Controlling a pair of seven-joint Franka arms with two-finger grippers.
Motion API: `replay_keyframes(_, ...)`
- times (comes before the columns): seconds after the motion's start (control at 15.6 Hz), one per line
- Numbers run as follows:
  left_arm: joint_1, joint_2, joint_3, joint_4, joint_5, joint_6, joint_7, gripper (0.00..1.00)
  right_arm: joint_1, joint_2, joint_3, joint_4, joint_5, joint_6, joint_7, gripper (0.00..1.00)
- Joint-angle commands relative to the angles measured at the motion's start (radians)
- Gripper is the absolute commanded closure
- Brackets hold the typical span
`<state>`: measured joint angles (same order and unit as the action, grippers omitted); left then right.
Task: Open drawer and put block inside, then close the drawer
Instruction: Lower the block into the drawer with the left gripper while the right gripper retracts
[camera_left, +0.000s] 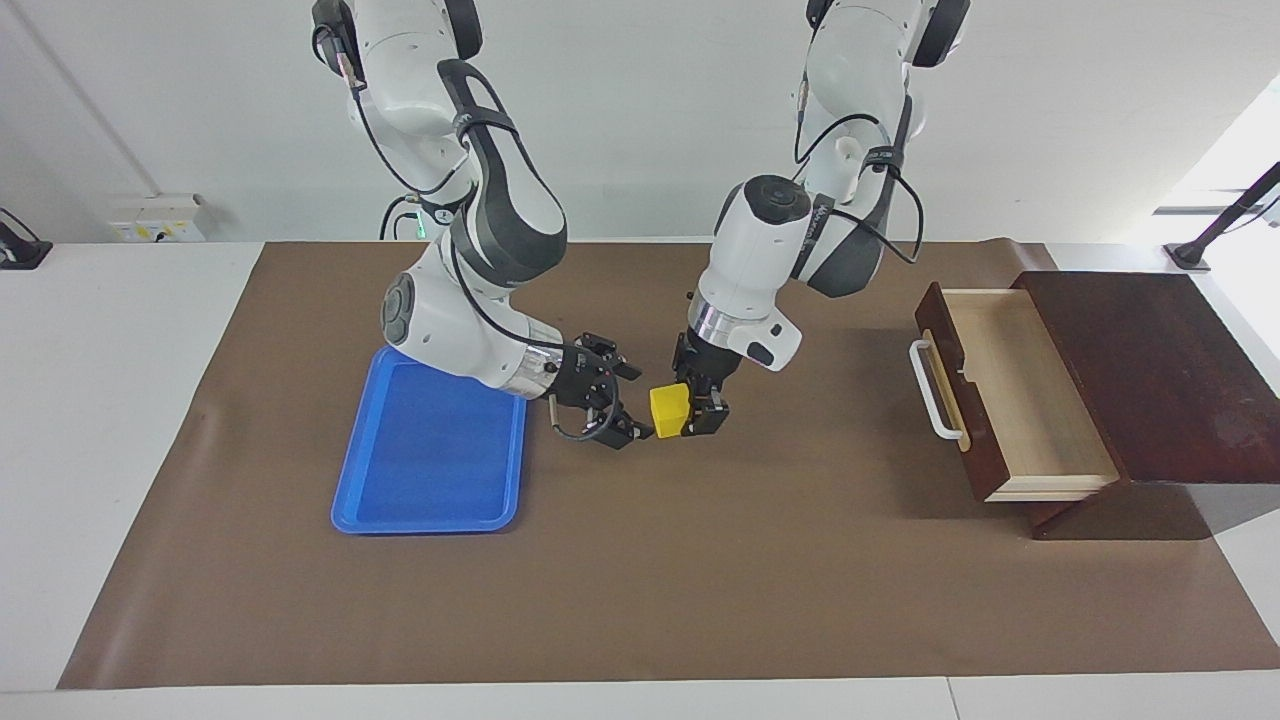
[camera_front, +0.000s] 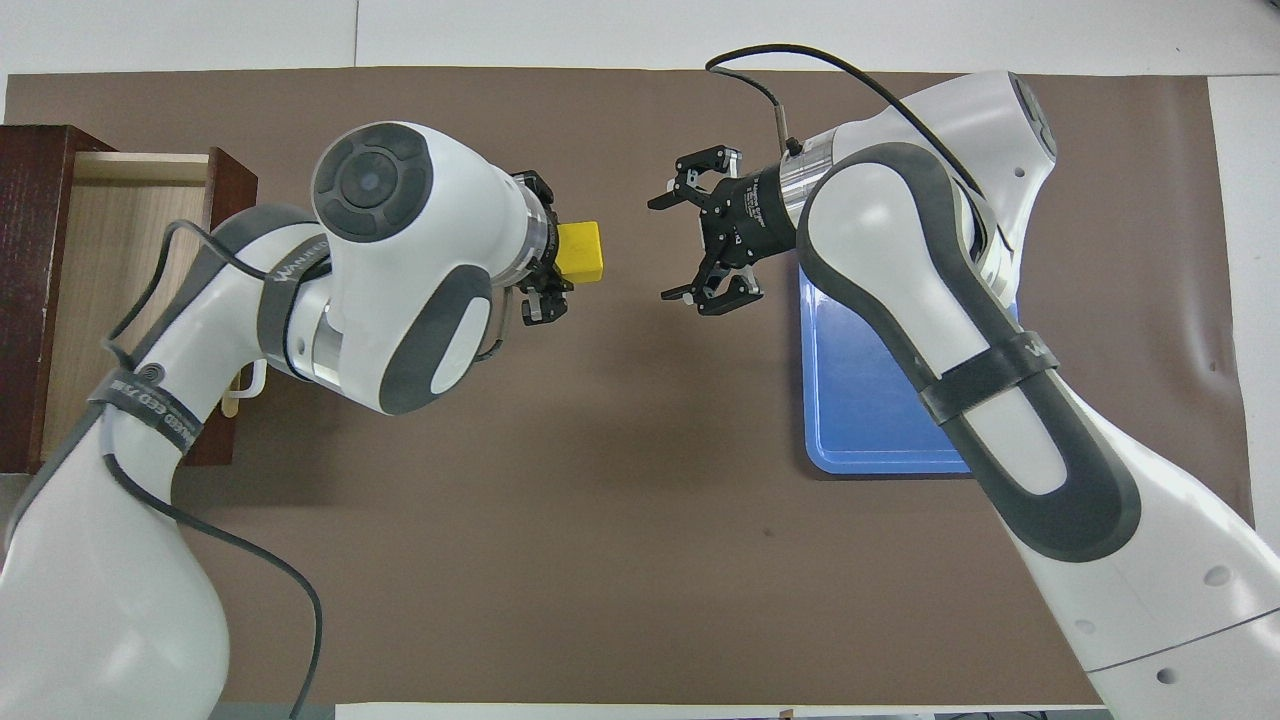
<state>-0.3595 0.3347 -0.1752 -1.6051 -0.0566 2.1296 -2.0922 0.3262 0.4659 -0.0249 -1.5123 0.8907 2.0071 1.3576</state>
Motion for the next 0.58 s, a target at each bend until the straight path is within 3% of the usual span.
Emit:
replay_keyframes(0.0, 0.12, -0.049, -0.006, 0.06, -0.054, -0.194, 0.182, 1.0, -0.068, -0.024, 0.003, 0.027, -0.067, -0.069, 0.023, 0.0)
replay_keyframes(0.32, 0.435, -0.126, -0.004, 0.103, -0.182, -0.443, 0.643, 1.0, -0.151, -0.101, 0.003, 0.03, -0.162, -0.166, -0.113, 0.0)
replay_keyframes(0.51, 0.56, -0.149, 0.006, 0.058, -0.181, -0.445, 0.886, 1.0, -0.211, -0.128, 0.007, 0.012, -0.148, -0.226, -0.25, 0.0)
